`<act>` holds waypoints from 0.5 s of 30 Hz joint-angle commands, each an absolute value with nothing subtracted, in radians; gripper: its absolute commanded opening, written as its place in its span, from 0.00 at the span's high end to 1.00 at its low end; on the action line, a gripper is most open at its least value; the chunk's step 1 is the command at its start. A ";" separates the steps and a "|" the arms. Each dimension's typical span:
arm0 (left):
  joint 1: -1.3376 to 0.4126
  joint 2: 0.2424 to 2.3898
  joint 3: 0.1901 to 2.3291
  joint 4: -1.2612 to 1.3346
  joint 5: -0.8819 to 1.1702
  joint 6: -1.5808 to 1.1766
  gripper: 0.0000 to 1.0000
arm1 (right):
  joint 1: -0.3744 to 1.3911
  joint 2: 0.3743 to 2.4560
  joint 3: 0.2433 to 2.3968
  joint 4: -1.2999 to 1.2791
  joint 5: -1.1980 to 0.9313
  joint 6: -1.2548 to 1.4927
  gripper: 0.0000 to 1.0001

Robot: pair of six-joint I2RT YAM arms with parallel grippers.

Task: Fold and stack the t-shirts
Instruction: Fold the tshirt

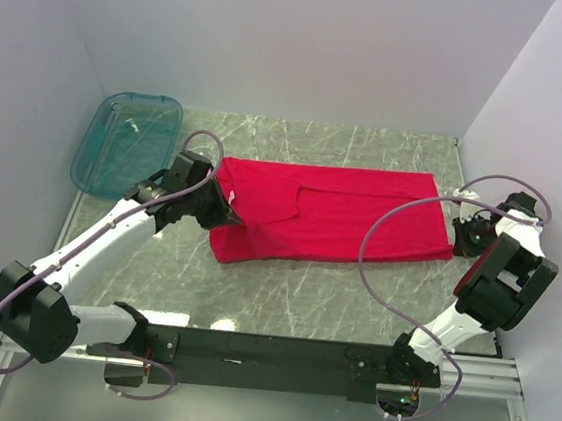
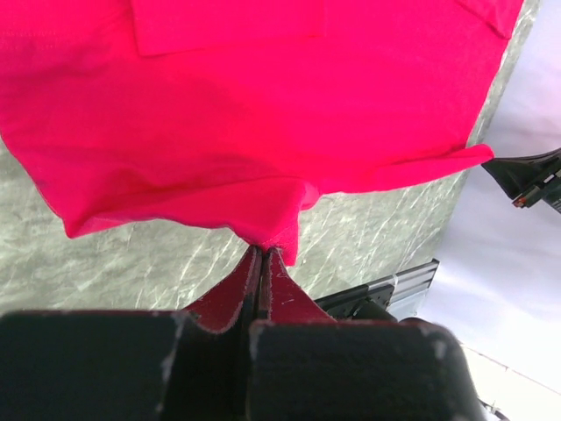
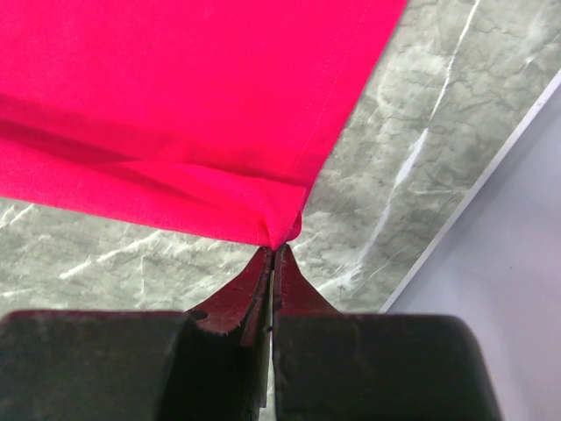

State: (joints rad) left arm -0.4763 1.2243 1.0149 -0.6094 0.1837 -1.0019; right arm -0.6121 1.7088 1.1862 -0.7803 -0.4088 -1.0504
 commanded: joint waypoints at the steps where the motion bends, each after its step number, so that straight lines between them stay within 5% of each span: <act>1: -0.460 1.236 1.068 -0.584 0.201 -0.963 1.00 | -0.607 1.727 1.230 -0.732 -0.408 -1.017 1.00; 15: -0.394 1.313 1.134 -0.563 0.233 -0.920 1.00 | -0.572 1.756 1.246 -0.657 -0.407 -0.922 1.00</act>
